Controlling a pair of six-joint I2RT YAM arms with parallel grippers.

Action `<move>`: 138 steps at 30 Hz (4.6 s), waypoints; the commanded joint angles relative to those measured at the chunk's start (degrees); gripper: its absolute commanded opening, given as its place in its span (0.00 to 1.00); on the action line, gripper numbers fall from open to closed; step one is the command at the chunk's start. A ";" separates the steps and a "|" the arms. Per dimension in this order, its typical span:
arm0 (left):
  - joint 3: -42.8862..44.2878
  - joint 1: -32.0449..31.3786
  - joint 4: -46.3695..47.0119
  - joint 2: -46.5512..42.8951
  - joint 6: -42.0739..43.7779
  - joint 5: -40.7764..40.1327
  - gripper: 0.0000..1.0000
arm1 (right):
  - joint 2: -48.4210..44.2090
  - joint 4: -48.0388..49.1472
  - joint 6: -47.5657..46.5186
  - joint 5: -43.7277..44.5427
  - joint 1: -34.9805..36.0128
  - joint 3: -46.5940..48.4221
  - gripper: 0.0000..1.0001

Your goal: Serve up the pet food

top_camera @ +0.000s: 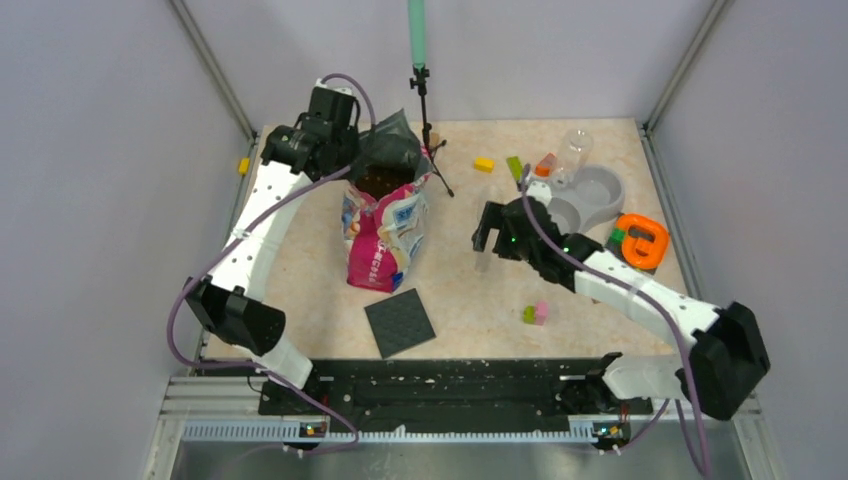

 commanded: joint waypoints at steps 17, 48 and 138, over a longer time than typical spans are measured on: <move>12.37 7.59 4.42 -2.07 6.09 4.65 0.00 | 30.02 13.30 -2.62 7.32 3.17 1.46 0.78; -3.17 -5.17 9.07 -3.92 -0.85 0.96 0.00 | 27.27 18.35 -26.68 -3.77 4.14 -8.05 0.42; -9.99 2.08 14.39 -6.85 2.79 5.55 0.00 | -14.45 -13.45 -17.02 4.44 11.99 -0.67 0.00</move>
